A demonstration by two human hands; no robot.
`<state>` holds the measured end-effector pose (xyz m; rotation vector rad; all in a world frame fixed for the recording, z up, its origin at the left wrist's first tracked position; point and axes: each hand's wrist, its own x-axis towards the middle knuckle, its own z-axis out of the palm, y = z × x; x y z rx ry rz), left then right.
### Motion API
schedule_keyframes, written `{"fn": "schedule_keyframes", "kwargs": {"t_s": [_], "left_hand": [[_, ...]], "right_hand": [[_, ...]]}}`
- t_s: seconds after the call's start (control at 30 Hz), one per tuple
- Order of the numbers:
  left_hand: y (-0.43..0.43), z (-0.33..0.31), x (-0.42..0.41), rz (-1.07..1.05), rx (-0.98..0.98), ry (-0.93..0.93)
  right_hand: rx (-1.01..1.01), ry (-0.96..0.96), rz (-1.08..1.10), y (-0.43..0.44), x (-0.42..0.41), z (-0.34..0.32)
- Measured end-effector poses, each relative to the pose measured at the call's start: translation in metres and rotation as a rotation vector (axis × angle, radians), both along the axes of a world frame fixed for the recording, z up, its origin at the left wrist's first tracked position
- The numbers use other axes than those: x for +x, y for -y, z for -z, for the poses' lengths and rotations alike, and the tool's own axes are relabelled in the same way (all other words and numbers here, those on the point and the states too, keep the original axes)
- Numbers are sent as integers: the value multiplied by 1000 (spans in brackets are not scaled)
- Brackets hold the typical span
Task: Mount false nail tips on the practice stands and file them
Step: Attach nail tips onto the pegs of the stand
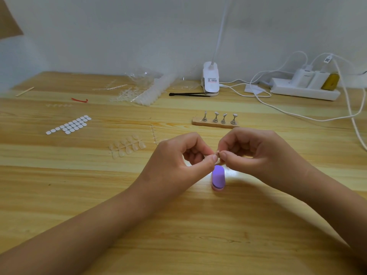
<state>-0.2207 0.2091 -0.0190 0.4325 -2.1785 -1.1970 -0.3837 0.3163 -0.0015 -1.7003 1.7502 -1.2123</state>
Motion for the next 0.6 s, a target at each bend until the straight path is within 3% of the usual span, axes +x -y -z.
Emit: {"fn": "schedule_keyframes", "kwargs": {"t_s": [0.3,0.6], "left_hand": [[2,2,0,22,20,-6],[1,3,-1,71,29,-1]], "right_hand": [[71,180,-35,-1,0,-6],[85,186,-2,0,1,-5]]}}
